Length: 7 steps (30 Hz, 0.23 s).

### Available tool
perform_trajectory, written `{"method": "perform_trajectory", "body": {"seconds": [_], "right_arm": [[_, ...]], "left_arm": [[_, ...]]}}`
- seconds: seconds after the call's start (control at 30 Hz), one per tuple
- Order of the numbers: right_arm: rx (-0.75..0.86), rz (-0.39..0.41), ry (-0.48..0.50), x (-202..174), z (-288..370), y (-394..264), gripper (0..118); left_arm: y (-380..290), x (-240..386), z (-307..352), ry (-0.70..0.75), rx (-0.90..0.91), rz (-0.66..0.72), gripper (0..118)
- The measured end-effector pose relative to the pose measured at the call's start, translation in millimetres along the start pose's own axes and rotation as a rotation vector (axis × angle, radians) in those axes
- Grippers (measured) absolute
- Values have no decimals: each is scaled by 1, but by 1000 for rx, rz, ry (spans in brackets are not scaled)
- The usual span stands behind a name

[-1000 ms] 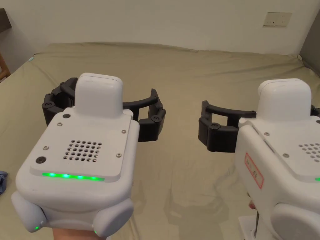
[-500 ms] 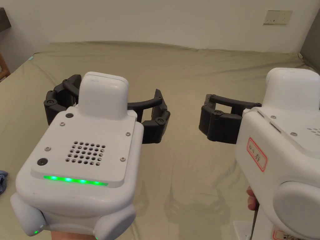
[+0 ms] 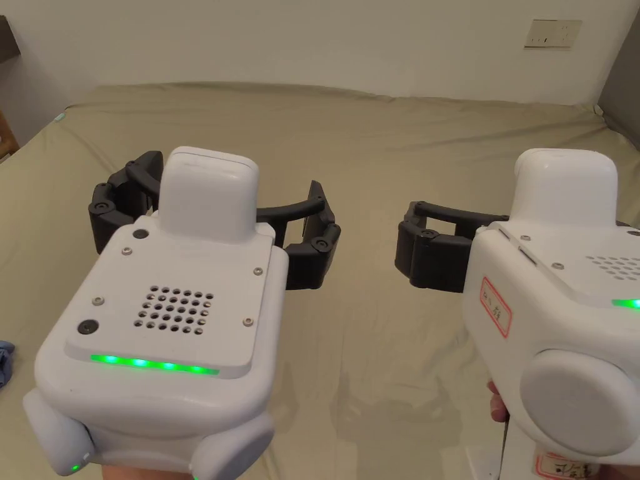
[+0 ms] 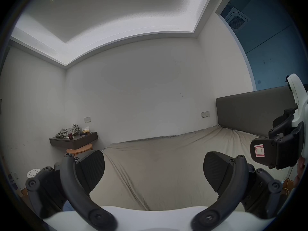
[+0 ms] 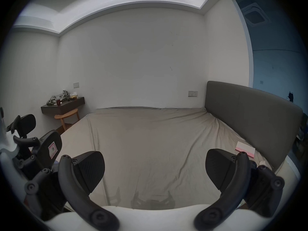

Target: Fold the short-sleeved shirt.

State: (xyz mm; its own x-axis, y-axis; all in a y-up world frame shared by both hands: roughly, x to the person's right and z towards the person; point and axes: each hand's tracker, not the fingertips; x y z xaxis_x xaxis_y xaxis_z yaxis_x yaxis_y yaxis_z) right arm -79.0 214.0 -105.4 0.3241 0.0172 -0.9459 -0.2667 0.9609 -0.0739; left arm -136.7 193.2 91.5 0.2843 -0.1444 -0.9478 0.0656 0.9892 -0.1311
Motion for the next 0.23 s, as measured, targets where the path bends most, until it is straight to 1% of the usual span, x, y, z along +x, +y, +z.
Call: {"method": "perform_trajectory", "body": {"seconds": [0.17, 0.23], "right_arm": [[-87, -70, 51, 11, -6, 4, 118], [-96, -76, 66, 14, -7, 6, 118]], "left_arm": [[-1, -2, 0, 4, -2, -1, 116], [-1, -2, 0, 7, -2, 0, 116]]}}
